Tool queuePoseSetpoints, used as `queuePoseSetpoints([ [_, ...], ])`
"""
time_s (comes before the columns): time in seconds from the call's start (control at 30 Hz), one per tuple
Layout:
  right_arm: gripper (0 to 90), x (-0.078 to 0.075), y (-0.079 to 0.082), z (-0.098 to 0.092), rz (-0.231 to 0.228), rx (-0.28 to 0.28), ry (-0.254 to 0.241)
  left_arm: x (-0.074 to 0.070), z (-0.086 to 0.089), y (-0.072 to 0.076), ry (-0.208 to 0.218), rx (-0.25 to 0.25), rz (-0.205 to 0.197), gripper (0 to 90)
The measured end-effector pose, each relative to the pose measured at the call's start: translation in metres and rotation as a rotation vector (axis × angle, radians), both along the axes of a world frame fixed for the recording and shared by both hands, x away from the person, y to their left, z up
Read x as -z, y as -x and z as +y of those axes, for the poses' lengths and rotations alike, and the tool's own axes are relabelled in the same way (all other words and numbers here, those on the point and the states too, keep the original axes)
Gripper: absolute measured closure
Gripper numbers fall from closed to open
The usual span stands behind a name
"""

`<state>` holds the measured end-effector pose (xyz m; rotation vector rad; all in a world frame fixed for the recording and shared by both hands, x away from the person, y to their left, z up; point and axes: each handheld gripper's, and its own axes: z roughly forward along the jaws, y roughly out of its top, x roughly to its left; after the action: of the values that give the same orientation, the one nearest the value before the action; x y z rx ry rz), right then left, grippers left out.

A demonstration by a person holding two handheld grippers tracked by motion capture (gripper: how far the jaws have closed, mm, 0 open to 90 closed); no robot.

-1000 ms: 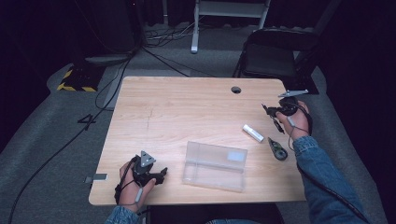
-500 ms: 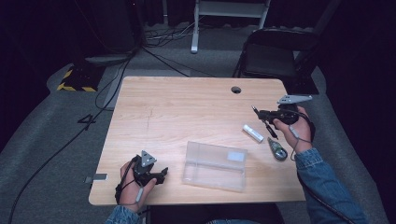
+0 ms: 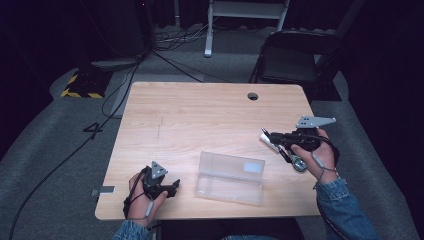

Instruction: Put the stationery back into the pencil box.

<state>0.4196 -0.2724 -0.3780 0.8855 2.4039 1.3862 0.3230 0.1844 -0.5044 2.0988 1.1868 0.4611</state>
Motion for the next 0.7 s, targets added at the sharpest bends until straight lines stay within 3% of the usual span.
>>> queuePoseSetpoints([
  [0.4, 80.8, 0.001, 0.010, 0.020, 0.000, -0.088, 0.008, 0.000, 0.000, 0.000, -0.001, 0.004, 0.001, 22.3],
  [0.7, 80.8, 0.007, 0.020, 0.043, 0.003, -0.184, 0.020, 0.000, -0.001, 0.000, 0.002, 0.008, 0.001, 22.2],
])
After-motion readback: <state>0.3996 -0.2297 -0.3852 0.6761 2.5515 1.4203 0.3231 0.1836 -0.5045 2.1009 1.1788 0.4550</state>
